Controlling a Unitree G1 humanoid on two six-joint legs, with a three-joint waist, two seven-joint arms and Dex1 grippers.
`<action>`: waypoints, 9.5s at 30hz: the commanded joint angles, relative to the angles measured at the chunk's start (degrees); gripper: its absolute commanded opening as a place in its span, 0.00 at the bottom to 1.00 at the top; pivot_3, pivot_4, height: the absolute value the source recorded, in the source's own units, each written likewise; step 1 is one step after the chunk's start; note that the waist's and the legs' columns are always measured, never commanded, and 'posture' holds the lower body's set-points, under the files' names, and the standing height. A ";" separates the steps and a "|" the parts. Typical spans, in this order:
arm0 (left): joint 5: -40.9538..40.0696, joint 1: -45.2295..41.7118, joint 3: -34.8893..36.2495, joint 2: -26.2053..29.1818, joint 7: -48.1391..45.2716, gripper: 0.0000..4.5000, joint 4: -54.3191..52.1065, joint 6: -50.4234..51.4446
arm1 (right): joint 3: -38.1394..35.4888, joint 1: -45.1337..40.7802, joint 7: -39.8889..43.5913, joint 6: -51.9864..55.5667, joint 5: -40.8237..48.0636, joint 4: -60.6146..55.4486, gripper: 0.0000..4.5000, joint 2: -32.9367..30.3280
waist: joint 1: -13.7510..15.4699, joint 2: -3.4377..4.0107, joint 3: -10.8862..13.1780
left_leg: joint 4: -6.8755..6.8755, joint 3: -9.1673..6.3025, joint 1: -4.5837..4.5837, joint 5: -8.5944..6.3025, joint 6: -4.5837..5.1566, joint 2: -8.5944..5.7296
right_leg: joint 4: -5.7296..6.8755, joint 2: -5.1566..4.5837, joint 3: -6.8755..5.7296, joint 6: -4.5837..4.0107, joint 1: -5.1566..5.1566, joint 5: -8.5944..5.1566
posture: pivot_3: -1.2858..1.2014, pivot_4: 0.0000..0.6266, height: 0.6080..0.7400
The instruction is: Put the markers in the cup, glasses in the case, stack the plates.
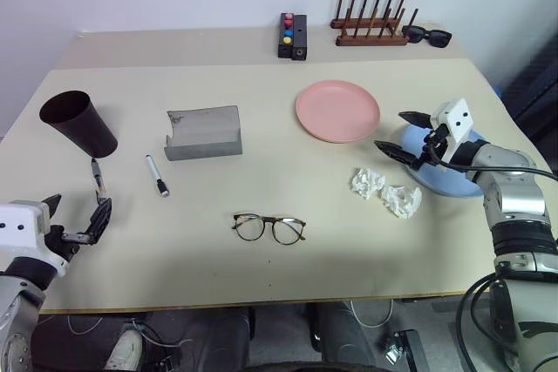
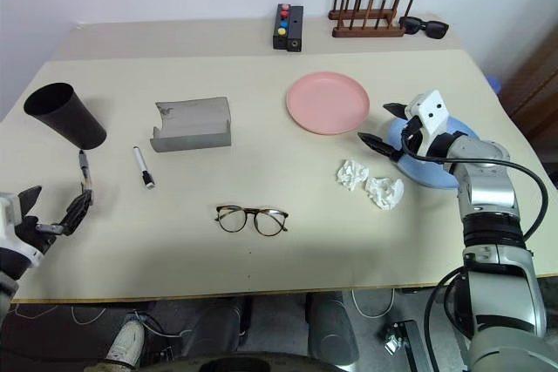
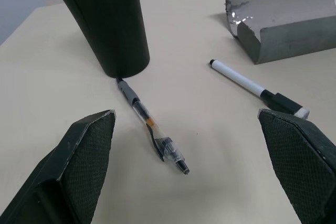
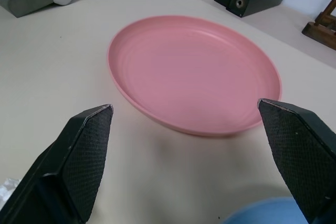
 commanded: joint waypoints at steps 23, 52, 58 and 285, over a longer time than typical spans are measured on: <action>2.01 -3.38 -1.11 -0.45 8.92 0.99 -4.86 5.90 | 3.22 -3.37 -0.57 3.80 0.64 -9.82 1.00 3.90 | 0.03 0.00 0.00 | 0.03 0.00 0.01 0.00 0.00 0.00 | 0.03 0.00 0.01 0.01 0.02 0.01 | 0.52 0.24 1.00; 11.23 -56.31 -1.26 -2.33 42.84 0.99 29.66 48.94 | 23.34 8.34 -8.93 17.80 2.75 -38.84 1.00 24.76 | -0.07 -0.18 -0.08 | 0.05 -0.22 0.05 0.11 -0.20 -0.05 | 0.34 0.07 -0.08 0.40 -0.03 0.20 | 0.52 0.24 1.00; 13.00 -60.44 2.24 -1.83 45.93 0.87 34.82 52.49 | 23.75 8.61 -9.90 17.25 2.51 -38.48 1.00 25.49 | -0.17 -0.19 -0.09 | 0.02 -0.22 0.05 0.14 -0.25 -0.04 | 0.35 0.06 -0.08 0.41 -0.07 0.20 | 0.52 0.24 1.00; 25.80 -60.56 -8.98 4.62 36.78 0.01 61.34 -41.37 | 20.44 1.41 -10.21 7.17 6.90 -28.04 1.00 38.91 | -1.33 -0.40 -0.08 | -0.05 -0.24 -0.02 0.31 -0.51 -0.06 | 0.74 0.07 -0.03 0.42 -0.37 0.26 | 0.52 0.24 1.00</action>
